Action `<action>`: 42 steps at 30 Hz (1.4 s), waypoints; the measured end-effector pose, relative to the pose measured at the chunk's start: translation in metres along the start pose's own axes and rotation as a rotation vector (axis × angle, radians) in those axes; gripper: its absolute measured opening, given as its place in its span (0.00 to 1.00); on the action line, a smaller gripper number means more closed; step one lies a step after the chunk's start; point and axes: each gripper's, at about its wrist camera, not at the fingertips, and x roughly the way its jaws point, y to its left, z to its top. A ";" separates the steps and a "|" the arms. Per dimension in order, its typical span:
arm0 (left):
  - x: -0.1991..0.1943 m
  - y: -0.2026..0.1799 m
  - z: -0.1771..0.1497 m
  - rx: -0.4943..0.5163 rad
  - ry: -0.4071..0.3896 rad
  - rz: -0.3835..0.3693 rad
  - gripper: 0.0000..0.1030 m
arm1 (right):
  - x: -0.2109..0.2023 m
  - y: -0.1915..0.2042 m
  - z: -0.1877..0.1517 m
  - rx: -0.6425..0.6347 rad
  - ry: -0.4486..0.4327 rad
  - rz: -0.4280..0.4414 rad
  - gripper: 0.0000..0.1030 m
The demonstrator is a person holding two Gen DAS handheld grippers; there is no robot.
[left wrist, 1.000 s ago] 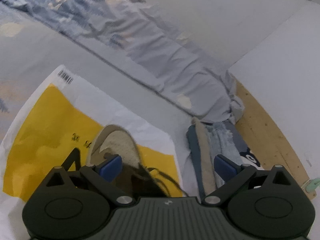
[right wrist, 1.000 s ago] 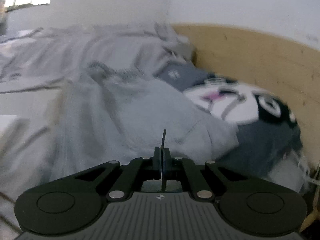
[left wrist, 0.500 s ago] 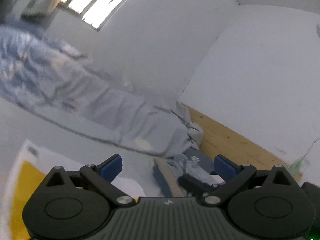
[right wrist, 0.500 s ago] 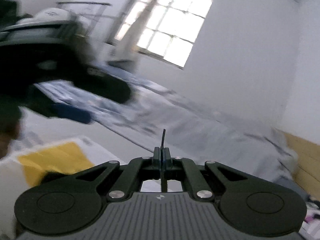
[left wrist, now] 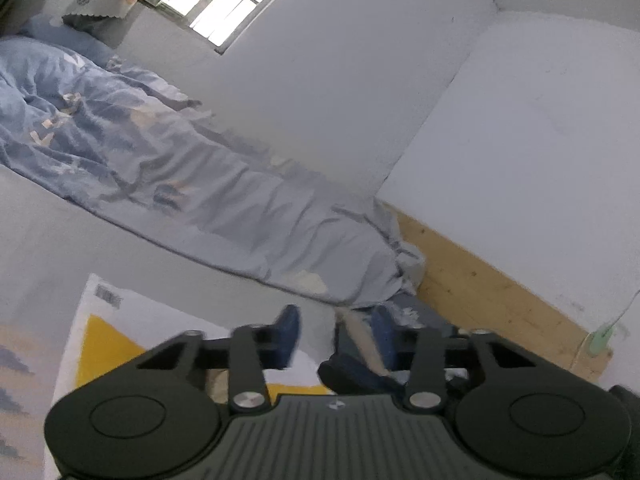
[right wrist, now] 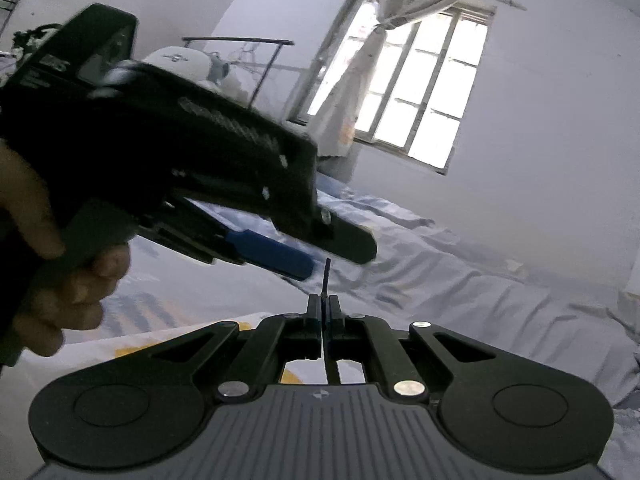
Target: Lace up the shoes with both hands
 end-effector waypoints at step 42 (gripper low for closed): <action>-0.009 0.024 0.001 -0.124 0.015 -0.049 0.00 | -0.003 0.018 -0.002 -0.033 0.018 -0.015 0.01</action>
